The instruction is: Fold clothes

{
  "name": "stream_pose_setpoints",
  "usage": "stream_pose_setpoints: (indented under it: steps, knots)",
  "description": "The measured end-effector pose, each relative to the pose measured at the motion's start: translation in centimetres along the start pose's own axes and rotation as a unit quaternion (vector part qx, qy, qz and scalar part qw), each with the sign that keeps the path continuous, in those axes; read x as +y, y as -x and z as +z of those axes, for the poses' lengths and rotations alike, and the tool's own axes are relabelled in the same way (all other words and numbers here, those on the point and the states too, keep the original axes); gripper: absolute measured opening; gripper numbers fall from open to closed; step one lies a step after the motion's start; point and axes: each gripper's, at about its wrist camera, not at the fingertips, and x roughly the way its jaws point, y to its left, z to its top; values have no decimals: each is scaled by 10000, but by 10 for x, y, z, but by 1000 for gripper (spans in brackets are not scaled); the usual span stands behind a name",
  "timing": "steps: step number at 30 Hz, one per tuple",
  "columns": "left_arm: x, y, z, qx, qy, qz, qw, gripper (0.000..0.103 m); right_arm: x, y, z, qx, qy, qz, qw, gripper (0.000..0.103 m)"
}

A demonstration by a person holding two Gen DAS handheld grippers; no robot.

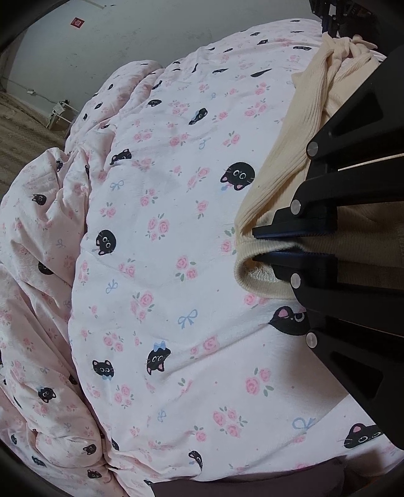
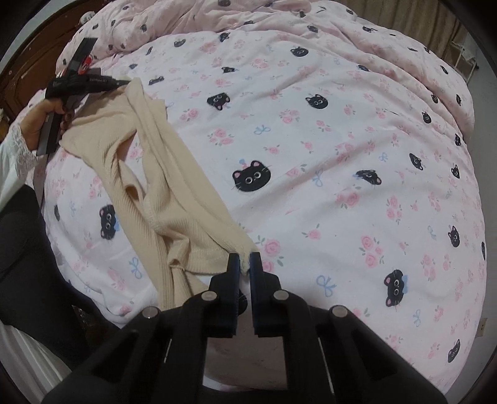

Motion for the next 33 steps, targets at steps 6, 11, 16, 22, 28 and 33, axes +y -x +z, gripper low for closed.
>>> stream_pose_setpoints:
  steps: [6, 11, 16, 22, 28, 33]
  knots:
    - [5, 10, 3, -191, 135, -64, 9997, 5, -7, 21, 10, -275, -39, -91, 9996, 7]
    - [10, 18, 7, -367, 302, -102, 9988, 5, -17, 30, 23, -424, -95, -232, 9988, 7]
    - [10, 15, 8, -320, 322, -147, 9989, 5, -28, 35, 38, -545, -182, -374, 9976, 7]
    - [13, 20, 9, -388, 409, -221, 9982, 5, -41, 26, 48, -497, -351, -403, 9973, 7]
    - [17, 20, 12, -460, 535, -290, 9971, 5, -47, 20, 52, -535, -455, -473, 9964, 7]
    - [19, 24, 13, -527, 602, -312, 9963, 5, -63, 24, 68, -683, -637, -540, 9942, 7]
